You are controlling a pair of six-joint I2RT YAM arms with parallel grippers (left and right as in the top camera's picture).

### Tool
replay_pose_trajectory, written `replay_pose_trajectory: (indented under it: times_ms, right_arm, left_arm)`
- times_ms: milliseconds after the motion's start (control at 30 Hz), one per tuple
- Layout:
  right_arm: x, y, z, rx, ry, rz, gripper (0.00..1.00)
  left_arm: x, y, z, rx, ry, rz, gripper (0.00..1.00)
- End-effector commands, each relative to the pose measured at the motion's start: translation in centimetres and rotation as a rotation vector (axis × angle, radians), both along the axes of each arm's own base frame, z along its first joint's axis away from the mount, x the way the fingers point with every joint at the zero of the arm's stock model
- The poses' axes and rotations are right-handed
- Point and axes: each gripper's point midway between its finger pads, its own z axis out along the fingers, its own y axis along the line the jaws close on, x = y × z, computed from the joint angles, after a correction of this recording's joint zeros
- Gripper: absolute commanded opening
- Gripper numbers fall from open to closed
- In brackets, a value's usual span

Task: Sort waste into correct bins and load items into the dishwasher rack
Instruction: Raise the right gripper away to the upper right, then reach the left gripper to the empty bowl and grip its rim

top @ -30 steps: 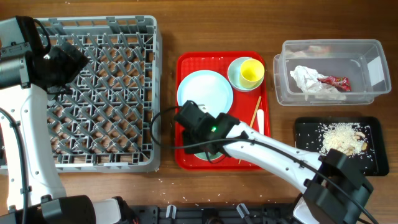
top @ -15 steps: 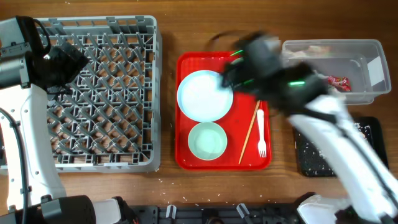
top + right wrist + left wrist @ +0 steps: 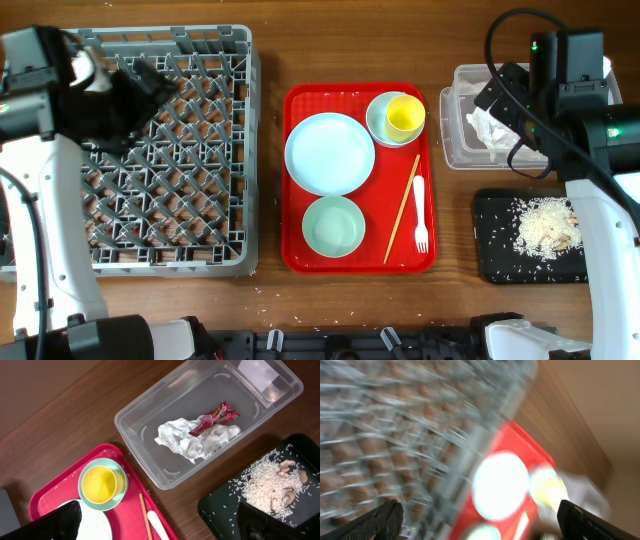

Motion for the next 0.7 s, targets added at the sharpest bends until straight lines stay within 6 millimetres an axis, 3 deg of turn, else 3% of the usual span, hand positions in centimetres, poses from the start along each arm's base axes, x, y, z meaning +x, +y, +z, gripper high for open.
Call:
replay_pose_trajectory:
  times_ms: [0,200,367,500,600,667]
  right_arm:
    - [0.2,-0.5,0.0,-0.025,0.006,-0.009,1.0]
    - [0.3,-0.5,-0.2,-0.026,0.013,-0.009,1.0]
    - [0.3,-0.5,-0.2,-0.026,0.013,-0.009,1.0]
    - [0.3,-0.5,-0.2,-0.026,0.013,-0.009,1.0]
    - [0.3,-0.5,-0.2,-0.026,0.013,-0.009,1.0]
    - [0.3,-0.5,-0.2,-0.026,0.013,-0.009,1.0]
  left_arm:
    - [-1.6,-10.1,0.9,-0.085,-0.073,-0.405,1.0]
    - [-5.7,-20.5,-4.8,0.137,0.002,-0.684,1.0]
    - [-9.8,-28.4,-10.1,0.284,0.023,-0.858,0.78]
    - [-11.6,-30.5,-14.2,0.46,0.071,-0.861,0.72]
    - [-13.9,-32.0,-17.5,0.502,0.15,-0.889,0.6]
    - [-15.5,-32.8,-19.4,0.527,0.195,-0.909,0.58]
